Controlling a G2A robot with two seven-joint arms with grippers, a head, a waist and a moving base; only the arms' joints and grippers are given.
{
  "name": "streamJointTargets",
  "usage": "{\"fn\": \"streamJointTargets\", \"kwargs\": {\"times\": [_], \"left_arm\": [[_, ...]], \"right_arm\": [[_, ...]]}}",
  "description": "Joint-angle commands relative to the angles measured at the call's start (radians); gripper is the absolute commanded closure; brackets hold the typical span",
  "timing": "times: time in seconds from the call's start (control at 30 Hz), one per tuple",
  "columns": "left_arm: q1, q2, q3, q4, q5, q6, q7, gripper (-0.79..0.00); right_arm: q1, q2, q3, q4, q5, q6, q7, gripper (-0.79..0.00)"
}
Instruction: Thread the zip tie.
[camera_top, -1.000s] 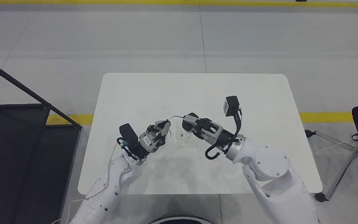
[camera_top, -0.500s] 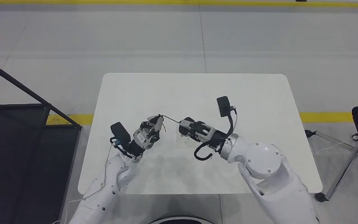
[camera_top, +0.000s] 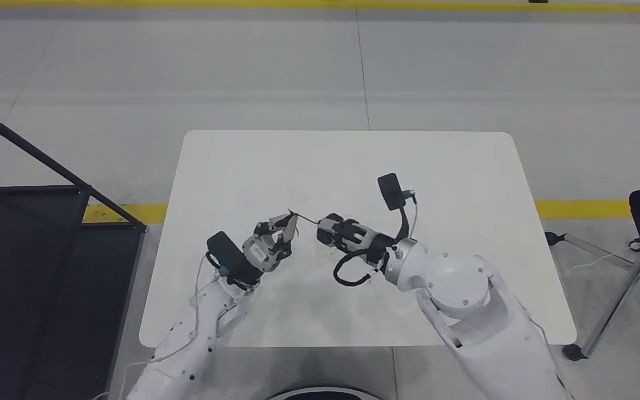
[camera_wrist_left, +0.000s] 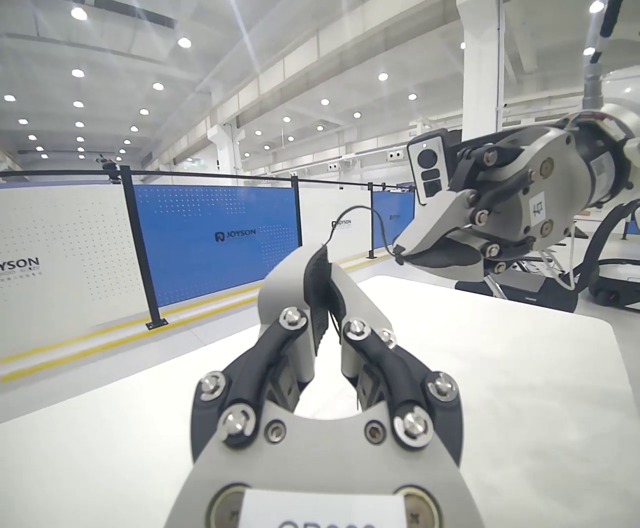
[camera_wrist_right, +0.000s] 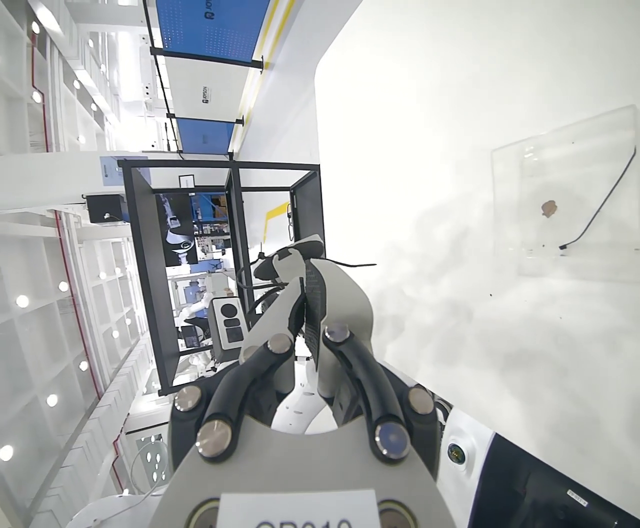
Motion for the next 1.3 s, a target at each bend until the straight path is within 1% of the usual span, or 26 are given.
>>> {"fn": "streamJointTargets", "kwargs": {"times": [0.0,0.27,0.43,0.6,0.77,0.8,0.83,0.87,0.9,0.93,1.1,1.17,1.27], "left_arm": [[-0.001,-0.001,-0.002,0.002,-0.002,0.009,0.012,0.000],[-0.003,-0.002,-0.005,0.008,0.016,0.039,0.068,0.000],[-0.004,-0.003,-0.001,0.015,0.036,0.045,0.087,0.000],[-0.005,-0.003,0.002,0.022,0.056,0.047,0.089,0.000],[-0.007,-0.003,0.002,0.024,0.059,0.043,0.083,0.000],[-0.006,-0.003,0.002,0.024,0.056,0.043,0.084,0.000],[-0.006,-0.003,0.001,0.024,0.053,0.045,0.085,0.000],[-0.006,-0.004,-0.001,0.023,0.049,0.047,0.085,0.000],[-0.005,-0.004,-0.002,0.023,0.044,0.050,0.086,0.000],[-0.005,-0.004,-0.003,0.023,0.041,0.054,0.086,0.000],[-0.003,-0.007,-0.004,0.021,0.023,0.066,0.082,0.000],[-0.002,-0.008,-0.003,0.020,0.011,0.060,0.079,0.000],[-0.001,-0.009,0.000,0.017,0.014,0.062,0.075,0.000]], "right_arm": [[0.001,0.001,-0.001,-0.002,-0.009,0.013,0.004,0.000],[0.029,0.001,-0.023,0.000,-0.057,0.090,0.023,0.000],[0.044,-0.003,-0.035,0.003,-0.063,0.114,0.023,0.000],[0.028,-0.006,-0.009,-0.002,-0.015,0.070,0.008,0.000],[0.009,-0.004,0.009,-0.005,-0.003,0.038,0.009,0.000],[0.008,-0.004,0.012,-0.005,0.002,0.035,0.009,-0.123],[0.006,-0.005,0.014,-0.005,0.007,0.033,0.008,-0.376],[0.005,-0.005,0.017,-0.005,0.013,0.032,0.008,-0.606],[0.004,-0.005,0.020,-0.005,0.017,0.030,0.008,-0.662],[0.002,-0.005,0.023,-0.006,0.023,0.027,0.008,-0.693],[-0.011,-0.005,0.040,-0.010,0.043,0.002,0.008,-0.723],[-0.015,-0.004,0.041,-0.012,0.049,-0.013,0.017,-0.717],[-0.022,-0.003,0.043,-0.012,0.048,-0.038,0.021,-0.683]]}}
